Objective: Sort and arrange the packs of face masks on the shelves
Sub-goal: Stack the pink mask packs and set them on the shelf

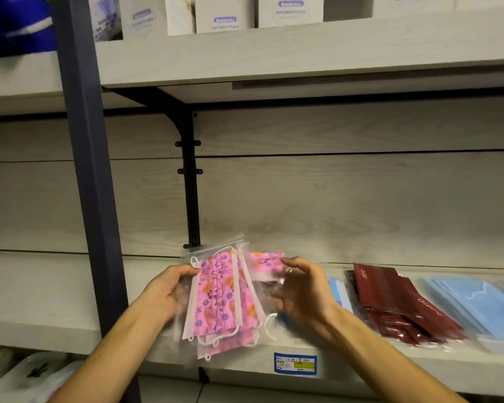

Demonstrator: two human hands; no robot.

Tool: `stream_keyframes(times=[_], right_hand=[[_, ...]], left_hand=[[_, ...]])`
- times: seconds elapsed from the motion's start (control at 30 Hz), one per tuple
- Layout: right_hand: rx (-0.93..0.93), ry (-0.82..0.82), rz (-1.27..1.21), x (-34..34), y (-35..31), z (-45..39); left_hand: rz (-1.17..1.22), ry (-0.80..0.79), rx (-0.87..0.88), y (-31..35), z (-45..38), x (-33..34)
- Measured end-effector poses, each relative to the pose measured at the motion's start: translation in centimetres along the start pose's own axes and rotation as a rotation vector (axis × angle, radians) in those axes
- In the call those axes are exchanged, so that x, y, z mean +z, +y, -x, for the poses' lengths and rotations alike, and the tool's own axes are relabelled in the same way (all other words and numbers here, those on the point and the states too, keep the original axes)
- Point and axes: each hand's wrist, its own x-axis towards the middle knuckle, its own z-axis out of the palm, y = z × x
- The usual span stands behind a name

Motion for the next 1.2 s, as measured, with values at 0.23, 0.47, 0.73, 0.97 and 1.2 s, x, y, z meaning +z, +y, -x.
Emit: stream_keyframes(times=[0.23, 0.47, 0.73, 0.97, 1.2], right_hand=[[-0.045, 0.188, 0.355, -1.1, -3.0, -0.5], [0.036, 0.129, 1.044, 0.2, -4.0, -3.0], [0.031, 0.072, 0.855, 2.1, -1.7, -3.5], [-0.193, 0.118, 0.409, 3.5, -0.4, -2.7], [-0.363, 0.108, 0.522, 2.9, -1.6, -2.5]], left_hand=[[-0.182, 0.002, 0.013, 0.5, -1.2, -0.6], [-0.187, -0.035, 0.092, 1.0, -1.4, 0.6], [-0.016, -0.074, 0.044, 0.5, -0.9, 0.9], [-0.11, -0.18, 0.176, 0.4, -0.2, 0.9], [-0.011, -0.147, 0.641, 2.2, 1.1, 3.2]])
